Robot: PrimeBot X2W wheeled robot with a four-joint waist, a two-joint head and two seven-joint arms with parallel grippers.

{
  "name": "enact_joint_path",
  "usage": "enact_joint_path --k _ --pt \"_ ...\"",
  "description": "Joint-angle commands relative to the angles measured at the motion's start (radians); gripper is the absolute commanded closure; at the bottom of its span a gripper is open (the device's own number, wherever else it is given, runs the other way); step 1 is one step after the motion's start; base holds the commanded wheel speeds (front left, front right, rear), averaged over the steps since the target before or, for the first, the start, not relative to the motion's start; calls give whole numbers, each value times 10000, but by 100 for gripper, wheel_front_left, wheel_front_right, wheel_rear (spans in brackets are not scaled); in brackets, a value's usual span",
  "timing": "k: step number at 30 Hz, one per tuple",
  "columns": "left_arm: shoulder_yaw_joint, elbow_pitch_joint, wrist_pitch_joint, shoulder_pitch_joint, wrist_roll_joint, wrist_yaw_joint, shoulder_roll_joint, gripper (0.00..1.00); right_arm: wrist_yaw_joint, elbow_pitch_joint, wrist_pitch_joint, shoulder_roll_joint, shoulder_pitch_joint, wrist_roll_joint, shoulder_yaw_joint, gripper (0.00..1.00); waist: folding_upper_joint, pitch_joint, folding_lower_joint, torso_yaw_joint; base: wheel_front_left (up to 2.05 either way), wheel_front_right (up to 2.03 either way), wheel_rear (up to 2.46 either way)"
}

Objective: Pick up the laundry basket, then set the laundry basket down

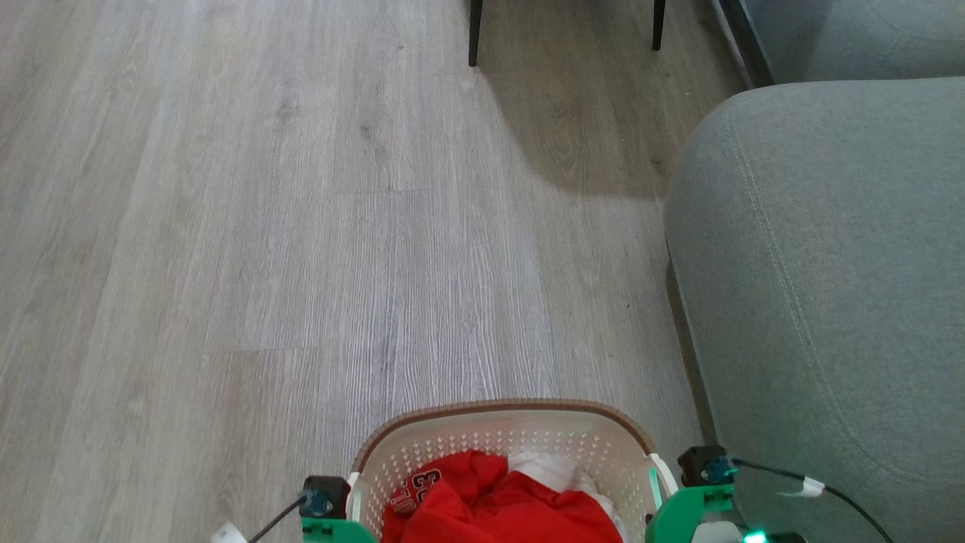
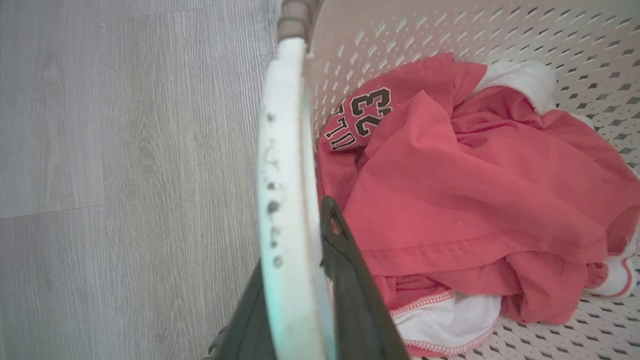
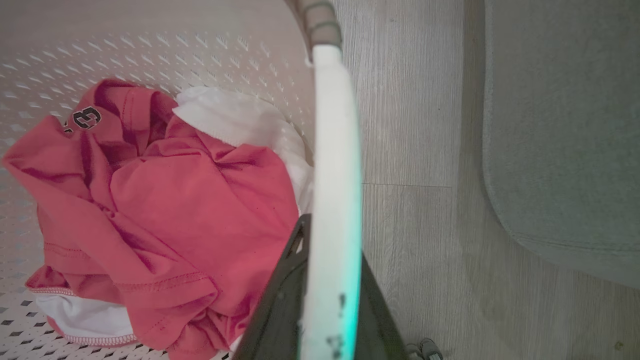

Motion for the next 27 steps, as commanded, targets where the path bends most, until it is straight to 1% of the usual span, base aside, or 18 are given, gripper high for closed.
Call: enact_joint_path --k 1,27 --pt "111 -53 -211 -411 -64 -8 229 100 -13 -94 -190 -75 -277 68 215 100 -1 1 1 2 0 0 0" --pt "-409 57 -308 -583 -641 33 229 100 -13 96 -432 -75 -580 913 1067 100 -1 88 1 -20 0 0 0"
